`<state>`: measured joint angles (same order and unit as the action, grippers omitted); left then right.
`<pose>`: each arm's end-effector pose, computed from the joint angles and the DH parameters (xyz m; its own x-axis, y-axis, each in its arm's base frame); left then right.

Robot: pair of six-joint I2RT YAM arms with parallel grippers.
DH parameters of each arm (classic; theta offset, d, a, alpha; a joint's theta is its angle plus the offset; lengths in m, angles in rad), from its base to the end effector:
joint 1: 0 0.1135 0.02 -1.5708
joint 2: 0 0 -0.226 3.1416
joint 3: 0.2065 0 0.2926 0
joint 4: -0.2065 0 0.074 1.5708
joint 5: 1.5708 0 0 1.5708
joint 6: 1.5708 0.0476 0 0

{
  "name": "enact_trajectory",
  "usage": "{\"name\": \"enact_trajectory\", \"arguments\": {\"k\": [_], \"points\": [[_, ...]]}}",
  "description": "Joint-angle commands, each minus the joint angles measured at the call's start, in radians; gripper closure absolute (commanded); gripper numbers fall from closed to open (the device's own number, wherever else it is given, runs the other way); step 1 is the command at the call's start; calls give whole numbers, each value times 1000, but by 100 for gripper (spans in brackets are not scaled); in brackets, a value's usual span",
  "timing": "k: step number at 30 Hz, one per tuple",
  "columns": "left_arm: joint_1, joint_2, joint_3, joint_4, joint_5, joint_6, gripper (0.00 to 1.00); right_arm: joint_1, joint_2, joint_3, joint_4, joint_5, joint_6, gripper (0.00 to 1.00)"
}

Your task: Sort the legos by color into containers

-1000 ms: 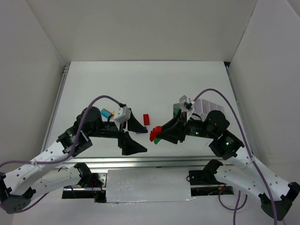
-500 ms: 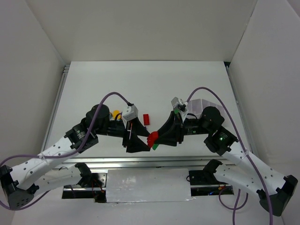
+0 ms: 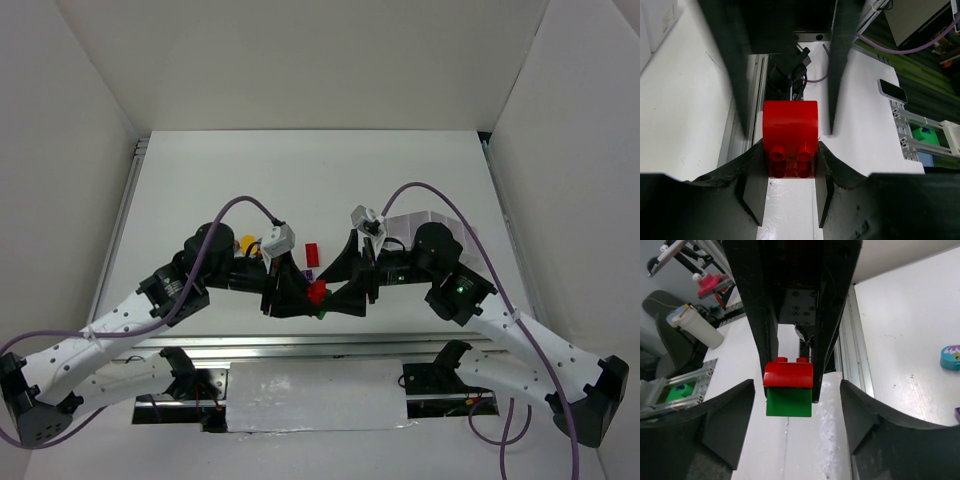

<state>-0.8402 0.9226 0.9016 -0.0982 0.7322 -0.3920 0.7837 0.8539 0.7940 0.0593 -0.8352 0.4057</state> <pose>0.1630 -0.2296 0.3346 -0.4542 0.0811 -0.8872 0.8909 0.0356 -0.4528 0.1641 0.2134 0.3265 -0.3946 -0.0194 -0.9186 -0.9176 -0.0440 0.3951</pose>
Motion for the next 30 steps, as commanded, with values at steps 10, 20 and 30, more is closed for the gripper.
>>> {"name": "enact_trajectory", "arguments": {"k": [10, 20, 30], "points": [[-7, -84, 23, 86, 27, 16, 100, 6, -49, -99, 223, -11, 97, 39], [-7, -53, 16, 91, 16, 5, 100, 8, -52, -79, 275, -24, 120, 52], [-7, -71, 55, 25, -120, 10, 100, 2, -50, -78, 61, 131, -12, 100]]}}
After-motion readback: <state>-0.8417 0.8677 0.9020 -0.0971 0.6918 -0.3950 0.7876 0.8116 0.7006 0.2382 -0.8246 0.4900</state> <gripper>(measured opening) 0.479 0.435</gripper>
